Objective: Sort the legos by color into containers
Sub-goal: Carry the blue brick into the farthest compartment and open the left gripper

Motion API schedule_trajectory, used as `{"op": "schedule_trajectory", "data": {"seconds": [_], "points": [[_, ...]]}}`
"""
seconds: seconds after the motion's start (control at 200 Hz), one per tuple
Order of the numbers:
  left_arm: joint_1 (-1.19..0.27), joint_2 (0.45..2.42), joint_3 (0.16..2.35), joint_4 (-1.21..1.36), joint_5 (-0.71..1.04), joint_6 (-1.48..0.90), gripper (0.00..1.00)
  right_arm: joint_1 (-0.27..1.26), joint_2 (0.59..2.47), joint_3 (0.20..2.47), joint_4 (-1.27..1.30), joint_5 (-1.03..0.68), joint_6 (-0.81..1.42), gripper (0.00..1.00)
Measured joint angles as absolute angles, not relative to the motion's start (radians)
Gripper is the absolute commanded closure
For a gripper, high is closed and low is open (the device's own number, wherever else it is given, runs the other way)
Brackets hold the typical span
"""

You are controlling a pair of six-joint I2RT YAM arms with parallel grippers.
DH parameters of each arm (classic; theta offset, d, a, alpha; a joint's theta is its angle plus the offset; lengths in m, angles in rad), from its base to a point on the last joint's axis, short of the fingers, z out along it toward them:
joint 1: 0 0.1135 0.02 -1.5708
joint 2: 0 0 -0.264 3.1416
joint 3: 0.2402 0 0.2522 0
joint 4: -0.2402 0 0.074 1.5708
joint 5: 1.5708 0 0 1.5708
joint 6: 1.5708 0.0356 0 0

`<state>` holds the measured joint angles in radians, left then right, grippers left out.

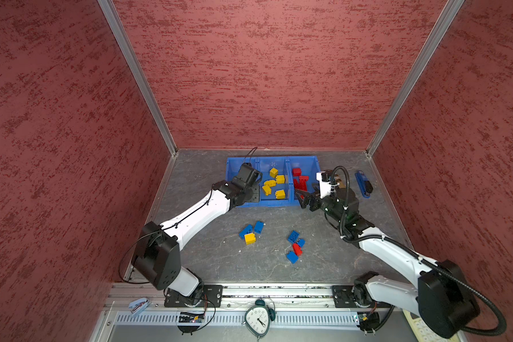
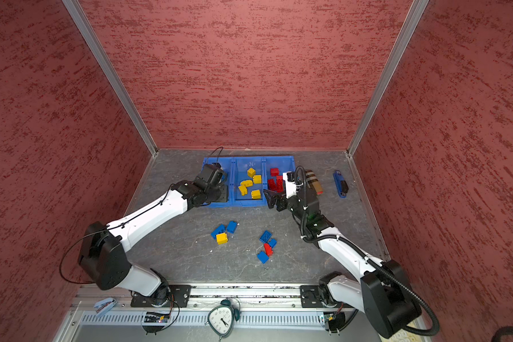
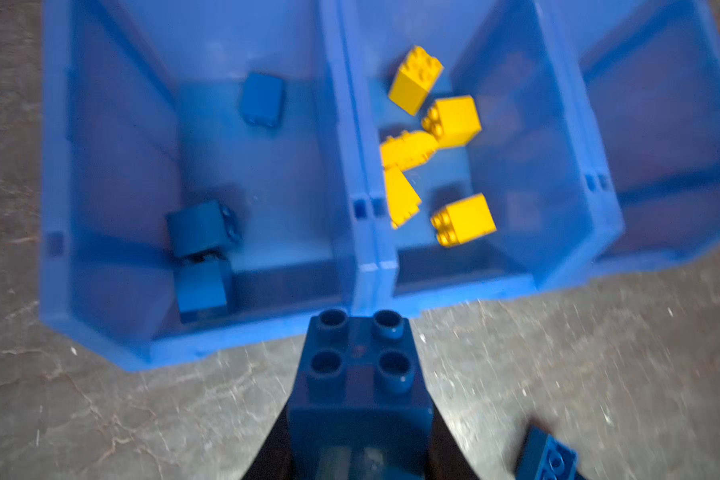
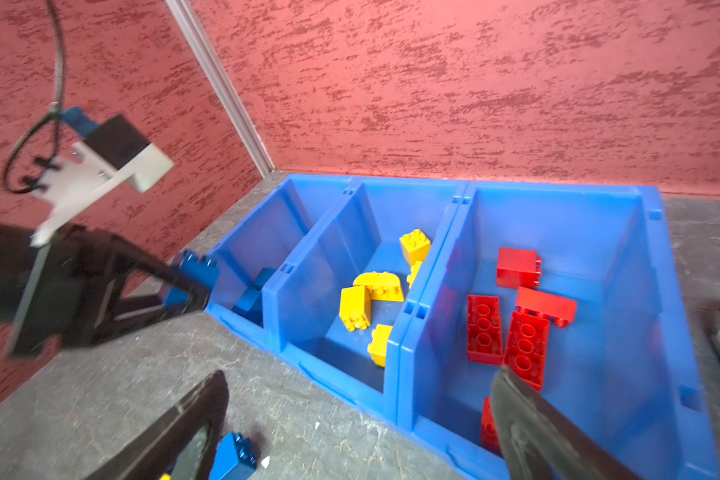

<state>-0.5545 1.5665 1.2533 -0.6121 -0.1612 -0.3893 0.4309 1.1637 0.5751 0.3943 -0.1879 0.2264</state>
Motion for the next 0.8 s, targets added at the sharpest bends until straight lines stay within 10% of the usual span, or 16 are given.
{"op": "schedule_trajectory", "data": {"seconds": [0.321,0.801], "points": [[-0.419,1.924,1.526,-0.640,-0.189,-0.408,0.75,0.431,1.155,0.575,0.396,-0.062,0.251,0.01],[-0.404,1.942,1.567,-0.676,-0.105,-0.385,0.00,0.431,1.153,0.633,0.255,-0.001,0.279,0.01]]}}
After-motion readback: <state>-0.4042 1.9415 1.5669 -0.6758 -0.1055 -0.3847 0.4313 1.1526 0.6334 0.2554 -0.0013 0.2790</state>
